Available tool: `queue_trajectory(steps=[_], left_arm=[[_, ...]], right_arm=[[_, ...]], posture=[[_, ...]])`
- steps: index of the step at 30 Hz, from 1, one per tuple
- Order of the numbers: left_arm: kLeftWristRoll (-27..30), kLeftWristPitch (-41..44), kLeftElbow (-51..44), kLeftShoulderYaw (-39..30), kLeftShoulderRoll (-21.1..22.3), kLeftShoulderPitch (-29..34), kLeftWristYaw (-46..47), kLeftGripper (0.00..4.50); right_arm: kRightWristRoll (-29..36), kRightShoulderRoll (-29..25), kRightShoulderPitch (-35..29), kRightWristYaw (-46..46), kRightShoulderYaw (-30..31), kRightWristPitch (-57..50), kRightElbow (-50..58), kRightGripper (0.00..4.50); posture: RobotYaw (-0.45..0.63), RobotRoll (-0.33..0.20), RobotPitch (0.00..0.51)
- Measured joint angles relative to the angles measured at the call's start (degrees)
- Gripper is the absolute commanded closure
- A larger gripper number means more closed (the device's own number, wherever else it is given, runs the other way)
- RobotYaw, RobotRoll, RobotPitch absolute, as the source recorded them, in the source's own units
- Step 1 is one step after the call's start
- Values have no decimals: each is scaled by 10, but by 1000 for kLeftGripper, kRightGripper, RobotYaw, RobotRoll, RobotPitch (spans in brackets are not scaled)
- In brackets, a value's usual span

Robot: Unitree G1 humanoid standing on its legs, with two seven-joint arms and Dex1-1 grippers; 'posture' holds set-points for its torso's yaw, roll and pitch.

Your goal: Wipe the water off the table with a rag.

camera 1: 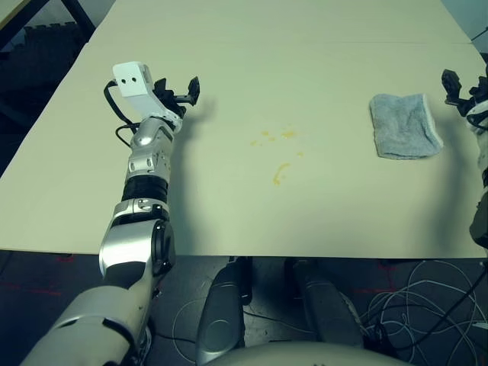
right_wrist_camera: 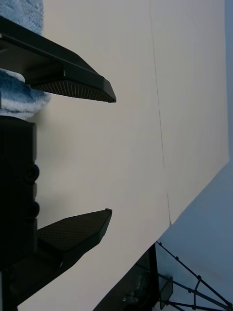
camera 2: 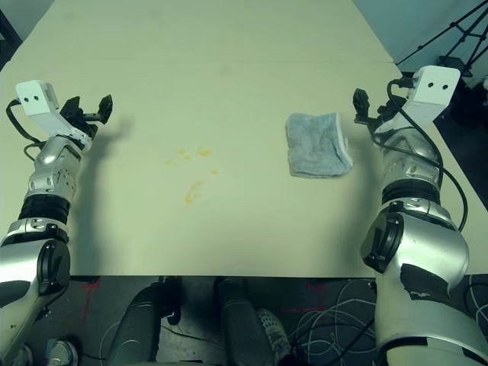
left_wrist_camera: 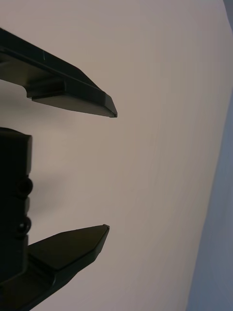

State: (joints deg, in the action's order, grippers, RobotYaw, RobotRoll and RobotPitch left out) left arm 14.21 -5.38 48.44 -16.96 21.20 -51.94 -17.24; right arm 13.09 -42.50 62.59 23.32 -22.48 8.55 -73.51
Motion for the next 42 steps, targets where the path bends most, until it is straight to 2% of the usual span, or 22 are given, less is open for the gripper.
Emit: queue_trajectory(steps=[6, 9, 12, 16, 20, 23, 31, 42], left_arm=[[-1, 1, 0, 3, 1, -3, -4, 0], [1, 13, 0, 5, 14, -12, -29, 0], [14, 80, -12, 25, 55, -43, -131, 0], [32, 175, -104, 88, 128, -70, -329, 0], [41, 265, -153, 135, 181, -84, -458, 0], [42, 298, -159, 150, 199, -105, -510, 0], [37, 323, -171, 183, 202, -120, -574, 0], [37, 328, -180, 192, 192, -120, -583, 0]], right_arm=[[1, -13, 0, -1, -10, -2, -2, 14], [11, -22, 14, 3, -23, -39, -4, 14], [29, -45, 55, 33, -34, -149, -7, 14], [27, -92, 112, 104, -17, -341, -4, 14], [5, -119, 103, 176, 23, -445, 2, 14], [-10, -127, 88, 206, 49, -488, 7, 14], [-40, -133, 47, 248, 97, -555, 21, 14], [-16, -140, 47, 261, 77, -644, 33, 14]], posture=[[-43, 0, 258], [-37, 0, 255], [-40, 0, 254], [-49, 0, 254], [-59, 0, 252], [-61, 0, 254], [-61, 0, 268], [-64, 0, 284]])
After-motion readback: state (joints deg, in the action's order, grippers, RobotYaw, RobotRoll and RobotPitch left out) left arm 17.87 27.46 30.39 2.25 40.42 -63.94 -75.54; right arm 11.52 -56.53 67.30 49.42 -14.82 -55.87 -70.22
